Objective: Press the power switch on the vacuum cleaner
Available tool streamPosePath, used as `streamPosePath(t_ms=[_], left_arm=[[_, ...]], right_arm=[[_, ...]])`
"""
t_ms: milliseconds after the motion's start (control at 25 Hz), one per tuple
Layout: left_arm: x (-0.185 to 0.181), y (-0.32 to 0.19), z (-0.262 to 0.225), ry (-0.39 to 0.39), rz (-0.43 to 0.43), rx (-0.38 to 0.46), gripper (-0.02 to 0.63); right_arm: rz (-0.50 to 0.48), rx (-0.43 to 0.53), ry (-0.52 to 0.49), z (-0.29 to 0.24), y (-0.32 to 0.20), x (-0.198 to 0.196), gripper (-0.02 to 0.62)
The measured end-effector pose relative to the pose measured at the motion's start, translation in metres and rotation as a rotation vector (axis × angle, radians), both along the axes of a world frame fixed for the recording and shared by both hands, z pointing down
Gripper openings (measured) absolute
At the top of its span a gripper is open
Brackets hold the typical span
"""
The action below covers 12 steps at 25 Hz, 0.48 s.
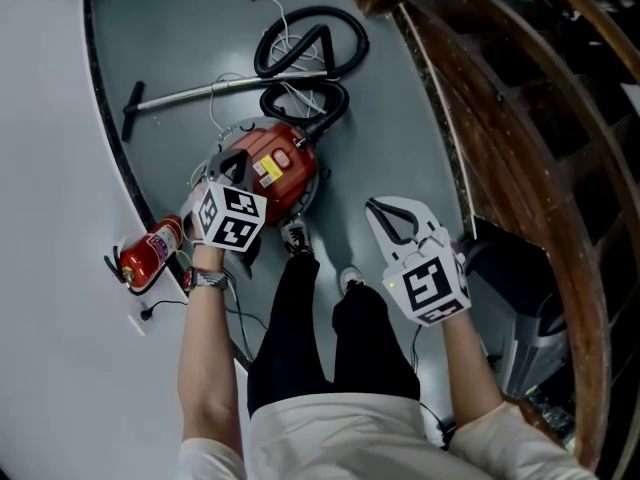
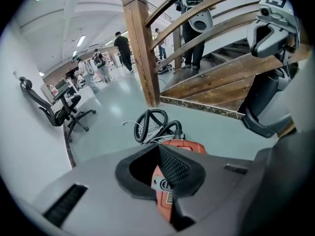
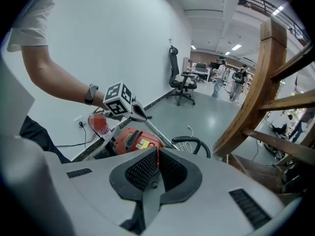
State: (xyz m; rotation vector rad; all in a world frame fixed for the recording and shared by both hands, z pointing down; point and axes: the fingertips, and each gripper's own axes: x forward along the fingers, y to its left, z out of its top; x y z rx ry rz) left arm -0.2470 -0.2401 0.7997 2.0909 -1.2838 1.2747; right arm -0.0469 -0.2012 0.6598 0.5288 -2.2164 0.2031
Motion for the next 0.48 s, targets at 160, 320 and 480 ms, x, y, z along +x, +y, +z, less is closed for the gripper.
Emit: streamPosePath(t_ms=[160,320,480], left_arm=[[-0.001,0.012,-0.024,-0.013,-0.005,0.013,0.000],[-0.007,0.019,-0.051,-0.023,-0.010,0.038,0.000],[-0.008,0.024,-0.082,-0.026,-0.016,0.065,0.000]], right_arm=[[-0.032,0.048,0.010,-0.021,-0.003,0.000,0.031],[-0.034,0.077,0.010,-0.037,-0.007,-0.002,0.031],[-0.031,0.093,-0.005,-0.055,-0.002,-0.006,0.031]])
